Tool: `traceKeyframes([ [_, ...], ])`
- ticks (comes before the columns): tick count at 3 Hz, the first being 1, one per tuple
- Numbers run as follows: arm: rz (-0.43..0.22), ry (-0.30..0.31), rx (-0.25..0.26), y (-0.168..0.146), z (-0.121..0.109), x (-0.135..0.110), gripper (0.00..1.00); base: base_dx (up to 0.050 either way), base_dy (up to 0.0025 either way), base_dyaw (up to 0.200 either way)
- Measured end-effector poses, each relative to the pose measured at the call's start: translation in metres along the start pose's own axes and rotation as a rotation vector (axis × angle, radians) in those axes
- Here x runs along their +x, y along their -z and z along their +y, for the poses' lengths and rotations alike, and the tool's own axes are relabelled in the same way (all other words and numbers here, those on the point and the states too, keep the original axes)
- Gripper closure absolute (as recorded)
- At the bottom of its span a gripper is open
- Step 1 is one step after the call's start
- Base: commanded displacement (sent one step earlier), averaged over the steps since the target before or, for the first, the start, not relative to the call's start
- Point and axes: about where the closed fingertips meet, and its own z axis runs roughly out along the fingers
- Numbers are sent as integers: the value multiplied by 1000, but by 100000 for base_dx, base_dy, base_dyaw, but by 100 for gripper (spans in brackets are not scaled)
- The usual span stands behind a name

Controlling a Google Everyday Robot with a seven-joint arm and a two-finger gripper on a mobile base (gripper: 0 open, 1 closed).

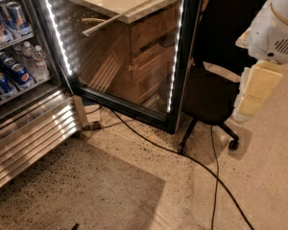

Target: Close right fridge door

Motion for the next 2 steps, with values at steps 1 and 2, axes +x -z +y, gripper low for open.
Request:
traceKeyframes([
  [1,-9,25,-32,-34,2,-33,0,0,0,0],
  [2,-13,27,-34,-34,2,-34,0,0,0,0],
])
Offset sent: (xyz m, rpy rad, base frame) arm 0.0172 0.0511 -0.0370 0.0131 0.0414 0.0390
